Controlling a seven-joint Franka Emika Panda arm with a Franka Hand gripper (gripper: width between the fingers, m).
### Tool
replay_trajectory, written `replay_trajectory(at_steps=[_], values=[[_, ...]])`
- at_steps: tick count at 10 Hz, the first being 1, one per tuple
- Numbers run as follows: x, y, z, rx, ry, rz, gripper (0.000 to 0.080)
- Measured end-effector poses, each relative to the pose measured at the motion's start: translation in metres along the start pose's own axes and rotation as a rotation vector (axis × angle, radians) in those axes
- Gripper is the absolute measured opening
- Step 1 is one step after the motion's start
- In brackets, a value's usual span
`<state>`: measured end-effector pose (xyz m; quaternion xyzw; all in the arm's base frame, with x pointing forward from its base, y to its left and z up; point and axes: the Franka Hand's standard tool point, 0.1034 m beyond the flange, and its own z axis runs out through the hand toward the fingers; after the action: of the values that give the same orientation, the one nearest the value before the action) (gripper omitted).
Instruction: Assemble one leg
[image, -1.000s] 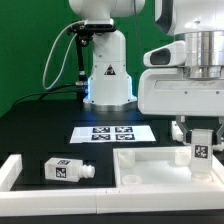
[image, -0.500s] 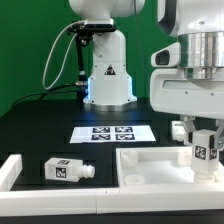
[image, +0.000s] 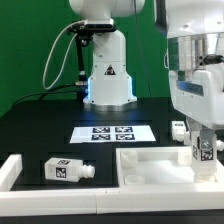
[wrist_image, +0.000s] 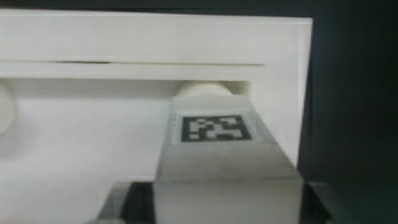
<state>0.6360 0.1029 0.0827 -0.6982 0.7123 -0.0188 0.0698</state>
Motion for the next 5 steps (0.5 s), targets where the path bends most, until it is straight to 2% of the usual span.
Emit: replay_trajectory(at_steps=[1, 2, 3, 4, 5], values=[[-0.001, 0.0, 0.0, 0.001, 0.001, -0.004, 0.0285], [-0.003, 0.0, 0.0, 0.0, 0.005, -0.098, 0.0353], [-0.008, 0.001, -0.001, 0.0, 0.01, -0.22, 0.0517], [-0.011, -0.001, -0.002, -0.002, 0.016, -0.438, 0.0517], [-0.015, -0.002, -0.002, -0.015, 0.021, -0.6, 0.0622]])
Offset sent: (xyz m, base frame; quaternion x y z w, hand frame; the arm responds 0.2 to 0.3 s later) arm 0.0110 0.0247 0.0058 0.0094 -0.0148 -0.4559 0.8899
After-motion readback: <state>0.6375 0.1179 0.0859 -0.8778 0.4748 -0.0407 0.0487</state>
